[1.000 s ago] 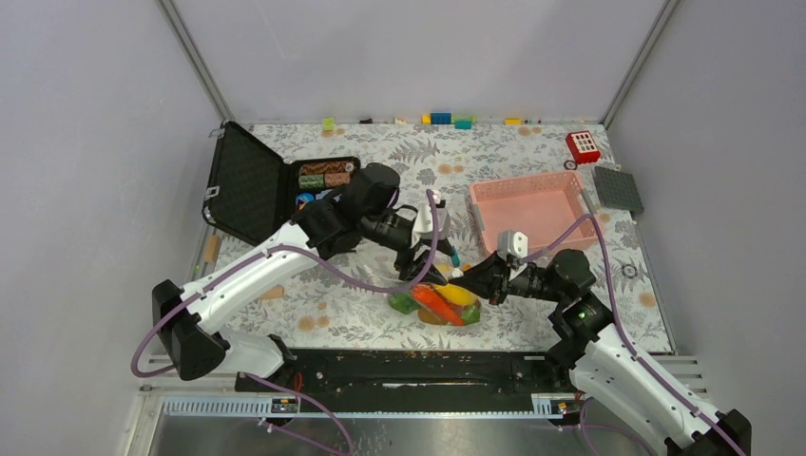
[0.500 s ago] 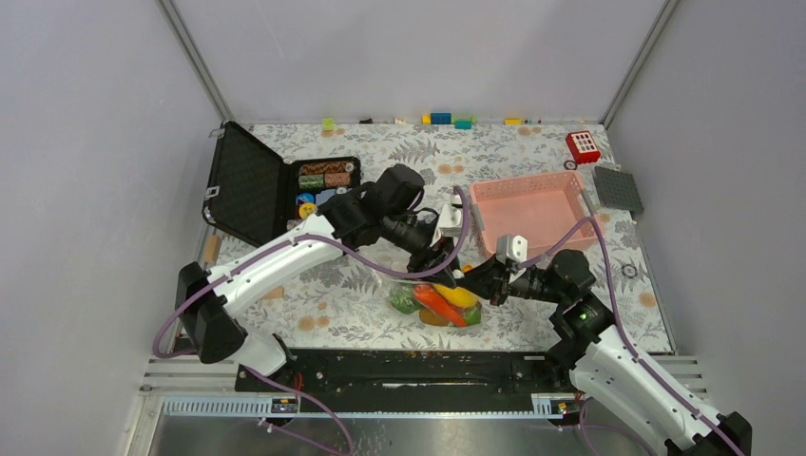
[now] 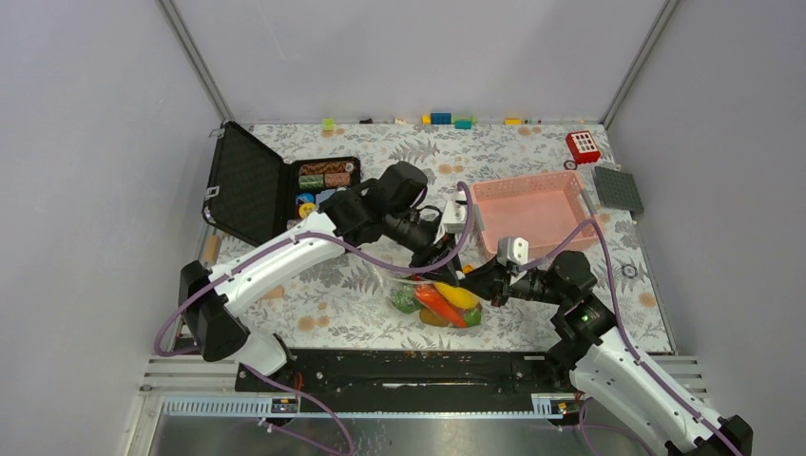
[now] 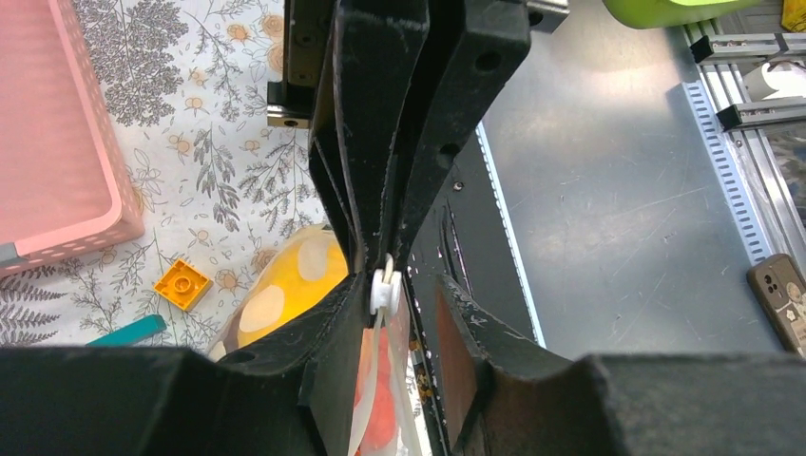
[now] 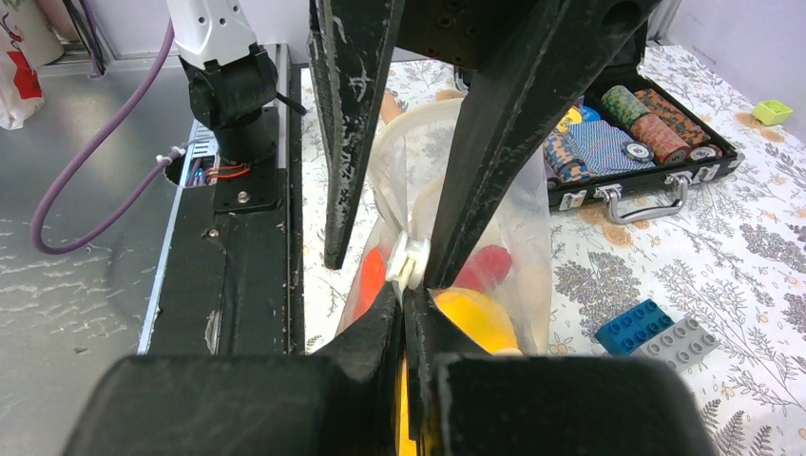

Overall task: Place the food in the zip-top bag and seal the zipper
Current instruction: Zip the zipper food storage bag at the center of the board.

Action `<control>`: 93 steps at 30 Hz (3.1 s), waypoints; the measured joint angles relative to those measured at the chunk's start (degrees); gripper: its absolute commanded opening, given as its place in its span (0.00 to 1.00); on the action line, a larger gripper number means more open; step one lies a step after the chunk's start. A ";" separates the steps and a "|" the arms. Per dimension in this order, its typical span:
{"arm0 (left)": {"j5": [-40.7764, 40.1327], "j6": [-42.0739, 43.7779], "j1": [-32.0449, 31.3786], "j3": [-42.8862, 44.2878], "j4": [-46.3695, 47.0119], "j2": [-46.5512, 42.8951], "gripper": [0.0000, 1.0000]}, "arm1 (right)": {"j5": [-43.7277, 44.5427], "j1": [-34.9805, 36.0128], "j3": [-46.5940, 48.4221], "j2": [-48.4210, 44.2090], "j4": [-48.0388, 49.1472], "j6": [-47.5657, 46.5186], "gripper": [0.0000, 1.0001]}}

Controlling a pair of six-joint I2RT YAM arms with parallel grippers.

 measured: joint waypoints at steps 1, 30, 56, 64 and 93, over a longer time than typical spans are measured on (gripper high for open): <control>0.00 -0.15 -0.13 0.37 -0.11 0.15 0.33 | 0.07 0.00 0.00 0.00 -0.02 -0.07 0.00; -6.49 1.86 -2.38 1.44 -0.85 0.66 0.00 | 1.95 0.00 -1.62 -4.28 -0.83 2.64 0.00; -26.75 12.76 -2.86 -1.31 -5.42 -2.89 0.00 | 9.97 -0.11 -2.95 -13.49 -6.45 1.18 0.00; -32.94 15.30 -2.67 -3.26 -5.62 -4.52 0.00 | 15.47 -0.09 -2.95 -18.80 -12.35 -0.20 0.00; -51.15 27.67 1.03 -13.33 -6.80 -13.22 0.00 | 35.15 0.13 -0.24 -28.46 -27.96 1.03 0.00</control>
